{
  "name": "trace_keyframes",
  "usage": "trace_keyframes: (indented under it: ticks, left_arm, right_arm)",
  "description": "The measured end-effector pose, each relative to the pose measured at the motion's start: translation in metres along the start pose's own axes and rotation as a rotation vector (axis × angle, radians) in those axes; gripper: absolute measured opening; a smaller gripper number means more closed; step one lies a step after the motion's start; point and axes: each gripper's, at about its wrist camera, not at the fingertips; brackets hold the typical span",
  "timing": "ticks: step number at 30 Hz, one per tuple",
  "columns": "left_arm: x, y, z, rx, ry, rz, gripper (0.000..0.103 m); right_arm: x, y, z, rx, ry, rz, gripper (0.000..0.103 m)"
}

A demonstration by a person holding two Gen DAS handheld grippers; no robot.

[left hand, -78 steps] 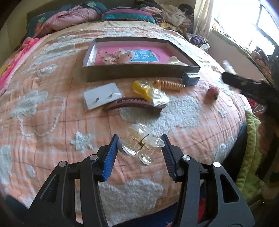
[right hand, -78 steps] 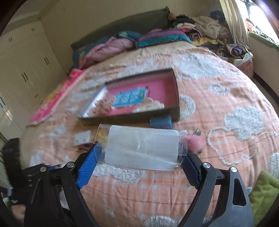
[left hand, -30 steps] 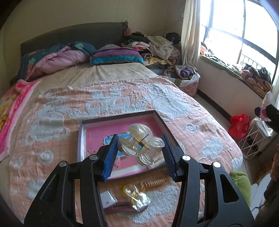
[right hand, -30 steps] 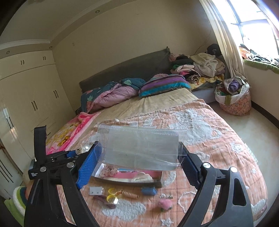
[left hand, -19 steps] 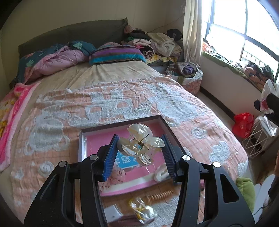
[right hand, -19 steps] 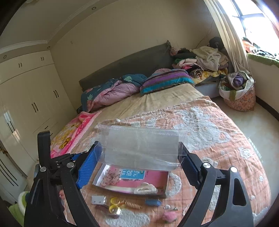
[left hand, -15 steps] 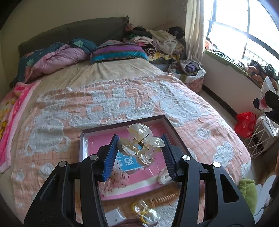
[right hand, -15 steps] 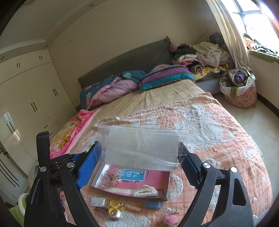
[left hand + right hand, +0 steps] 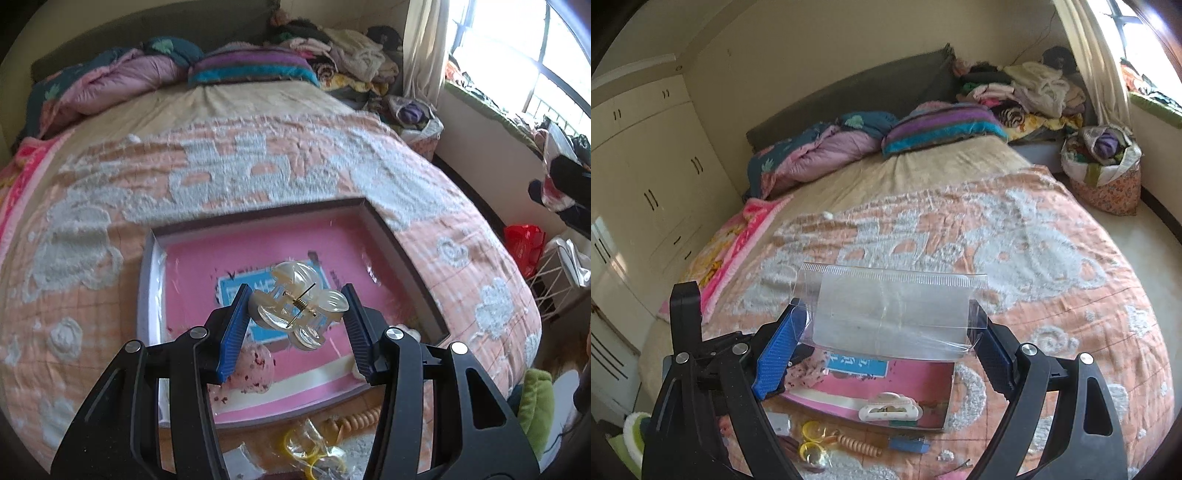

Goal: Organize jewelry
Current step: 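Drop the butterfly clip into the pink box with the left tool while the right drops the packet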

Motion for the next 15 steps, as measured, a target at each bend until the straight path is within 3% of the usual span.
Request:
trace_keyframes:
  ticks: [9,15]
  left_arm:
    - [-0.006,0.021,-0.023,-0.06,0.001,-0.015,0.041]
    - [-0.001,0.038,-0.042,-0.104,0.001,-0.068,0.041]
  right_arm:
    - [0.002,0.045,-0.019,-0.091,-0.041,-0.05,0.086]
    - [0.008,0.077,-0.043,-0.171,-0.055,-0.084,0.086]
Point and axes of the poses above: each gripper's, at about its wrist camera, not at the fingertips, and y roughly the way its jaws point, x to its right, z to its top, and after that the axes turned 10 degrees about x, right-handed
